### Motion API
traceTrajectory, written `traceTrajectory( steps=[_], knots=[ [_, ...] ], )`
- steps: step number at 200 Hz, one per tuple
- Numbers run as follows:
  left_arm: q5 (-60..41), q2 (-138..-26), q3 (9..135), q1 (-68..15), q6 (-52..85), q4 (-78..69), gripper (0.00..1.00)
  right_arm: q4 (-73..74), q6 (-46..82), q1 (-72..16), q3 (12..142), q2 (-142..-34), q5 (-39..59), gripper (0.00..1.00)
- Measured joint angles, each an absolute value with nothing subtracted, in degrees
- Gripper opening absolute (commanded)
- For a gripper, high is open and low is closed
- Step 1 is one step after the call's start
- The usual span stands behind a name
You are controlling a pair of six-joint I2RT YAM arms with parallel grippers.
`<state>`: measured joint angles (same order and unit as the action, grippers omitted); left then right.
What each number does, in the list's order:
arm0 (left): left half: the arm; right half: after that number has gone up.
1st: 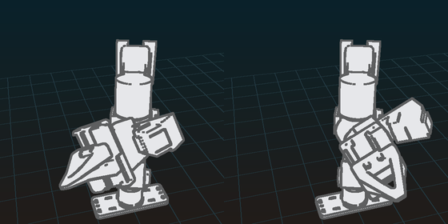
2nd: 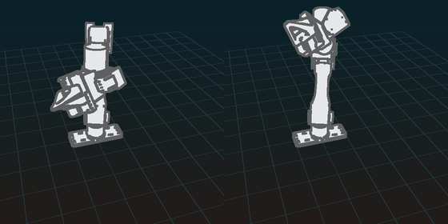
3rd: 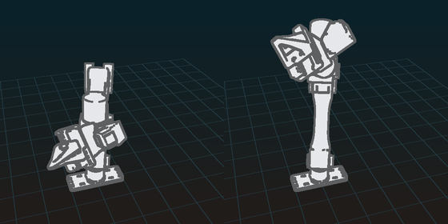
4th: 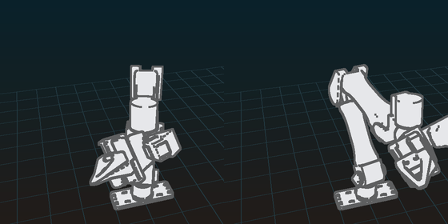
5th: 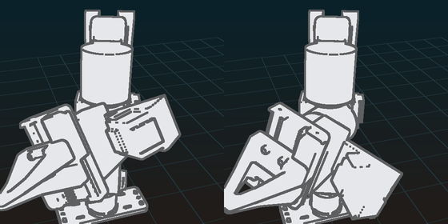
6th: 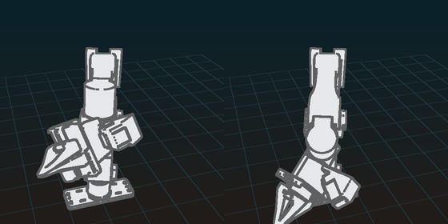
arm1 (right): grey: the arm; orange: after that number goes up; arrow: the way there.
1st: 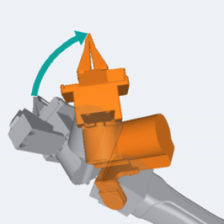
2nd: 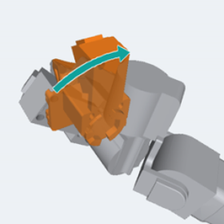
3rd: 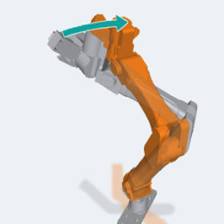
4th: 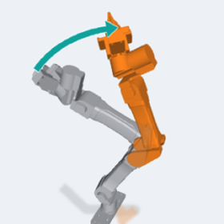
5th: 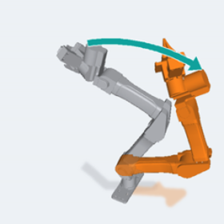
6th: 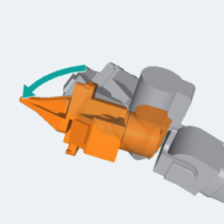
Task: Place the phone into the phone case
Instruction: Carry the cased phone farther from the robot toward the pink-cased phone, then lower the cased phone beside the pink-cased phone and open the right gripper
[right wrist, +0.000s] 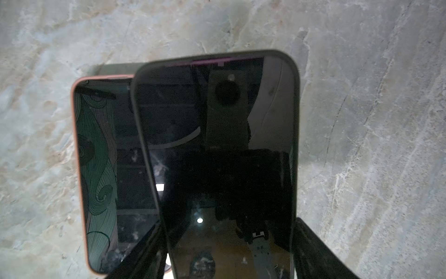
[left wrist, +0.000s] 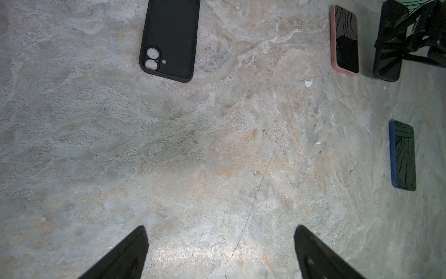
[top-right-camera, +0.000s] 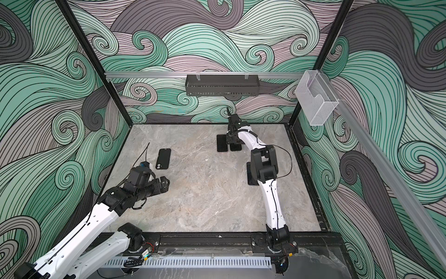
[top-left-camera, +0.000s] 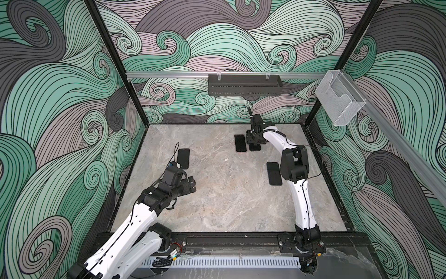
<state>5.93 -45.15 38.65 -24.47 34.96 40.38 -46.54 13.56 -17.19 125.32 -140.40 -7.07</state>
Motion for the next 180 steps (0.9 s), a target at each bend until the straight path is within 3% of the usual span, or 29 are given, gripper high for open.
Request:
traceTrajectory(
  steps=[138, 180],
  knots=[
    [5.89, -47.92, 39.40, -24.47, 34.46, 40.32, 0.96, -49.19, 14.90, -16.36, 129.12, -145.05, -5.23, 0.24],
    [5.82, -48.31, 39.40, -24.47, 34.46, 40.32, 0.96, -49.87, 15.66, -16.19, 131.26, -146.71, -5.04, 0.37]
  ],
)
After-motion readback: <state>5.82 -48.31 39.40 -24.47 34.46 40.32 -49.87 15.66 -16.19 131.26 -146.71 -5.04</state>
